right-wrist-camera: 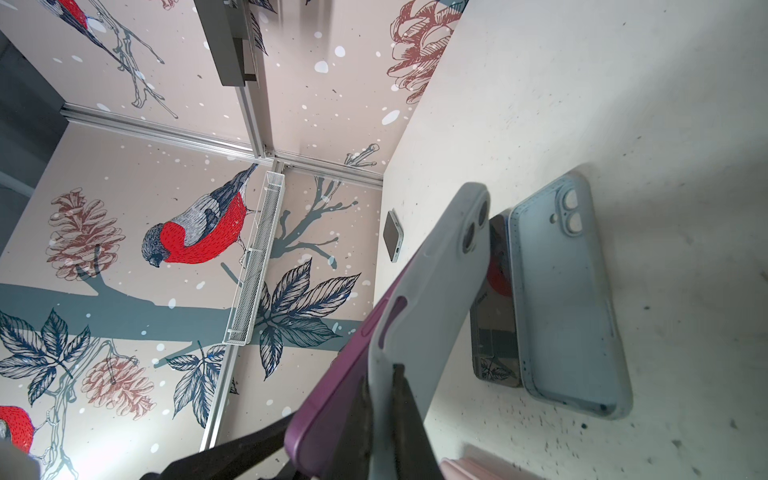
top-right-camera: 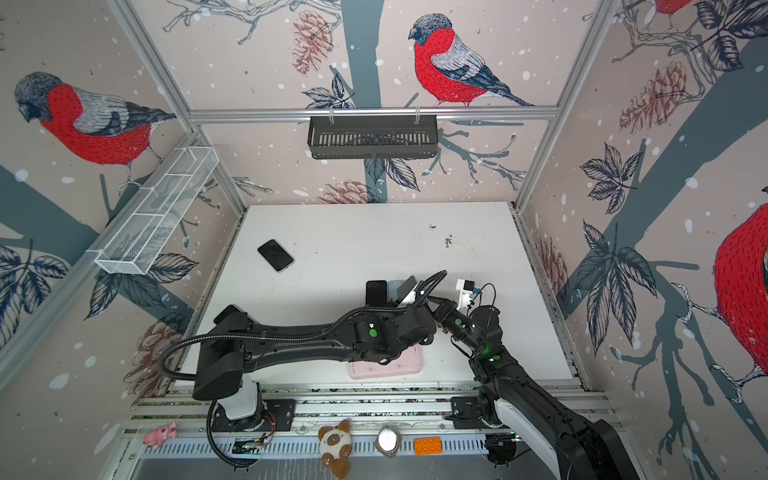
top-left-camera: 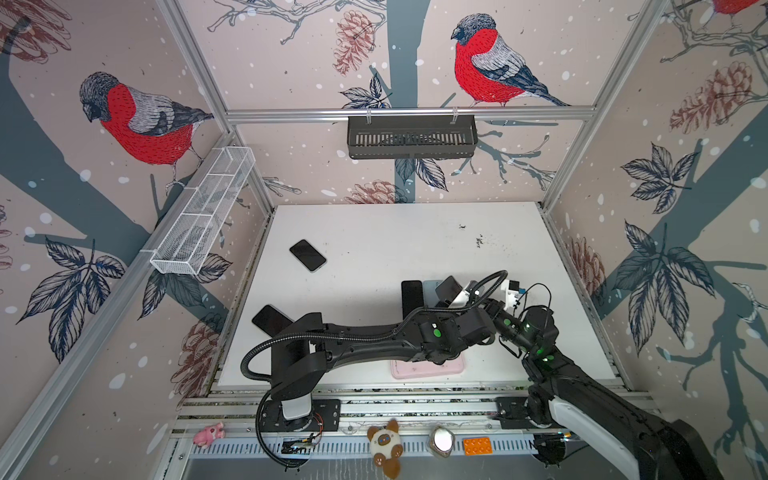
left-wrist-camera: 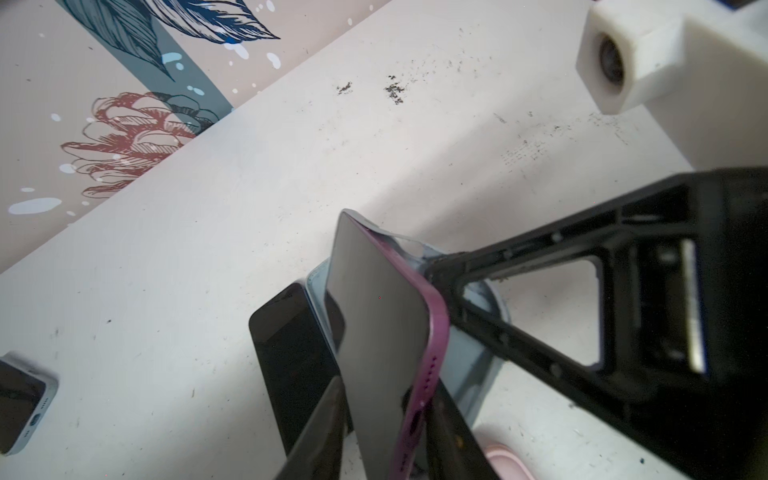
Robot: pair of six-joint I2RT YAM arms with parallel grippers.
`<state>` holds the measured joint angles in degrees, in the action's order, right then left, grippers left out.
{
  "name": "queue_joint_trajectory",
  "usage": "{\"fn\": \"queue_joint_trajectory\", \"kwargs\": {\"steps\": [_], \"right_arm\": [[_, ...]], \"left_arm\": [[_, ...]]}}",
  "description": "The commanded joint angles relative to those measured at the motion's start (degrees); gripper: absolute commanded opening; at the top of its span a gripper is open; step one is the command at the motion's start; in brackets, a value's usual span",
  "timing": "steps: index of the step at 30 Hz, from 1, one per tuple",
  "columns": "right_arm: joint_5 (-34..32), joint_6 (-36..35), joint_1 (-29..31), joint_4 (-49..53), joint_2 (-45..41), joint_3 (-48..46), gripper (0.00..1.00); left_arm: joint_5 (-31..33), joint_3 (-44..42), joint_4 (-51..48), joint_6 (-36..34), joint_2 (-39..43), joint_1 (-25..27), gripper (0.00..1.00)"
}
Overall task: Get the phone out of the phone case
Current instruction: 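Slide the purple phone fully out of the pale blue case with the left gripper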
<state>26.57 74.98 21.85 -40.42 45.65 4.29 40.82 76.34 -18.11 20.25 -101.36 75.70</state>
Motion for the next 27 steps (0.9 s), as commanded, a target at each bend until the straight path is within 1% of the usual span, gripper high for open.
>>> {"fn": "queue_joint_trajectory", "kwargs": {"steps": [1,6,11,12,22,27], "right_arm": [[0.9,0.3,0.3,-3.5,-0.2,0.1,0.00],[0.7,0.0,0.2,-2.5,-0.6,0.6,0.00],[0.8,0.0,0.3,-2.2,-0.7,0.9,0.00],[0.9,0.1,0.2,-2.2,-0.7,0.9,0.00],[0.1,-0.1,0.2,-2.3,-0.3,-0.2,0.00],[0.4,0.1,0.2,-3.8,1.1,-0.8,0.00]], "left_arm": [[-3.3,-0.2,3.6,-3.1,-0.3,-0.3,0.28],[-5.5,-0.5,4.5,-4.1,-0.3,-0.2,0.17],[-5.4,-0.2,4.2,-4.5,0.3,-0.3,0.01],[-5.0,-0.1,4.2,-4.6,0.4,-0.2,0.00],[0.6,-0.7,3.4,-4.8,2.8,-0.3,0.00],[1.1,-2.1,5.5,-5.6,4.9,-0.1,0.00]]}}
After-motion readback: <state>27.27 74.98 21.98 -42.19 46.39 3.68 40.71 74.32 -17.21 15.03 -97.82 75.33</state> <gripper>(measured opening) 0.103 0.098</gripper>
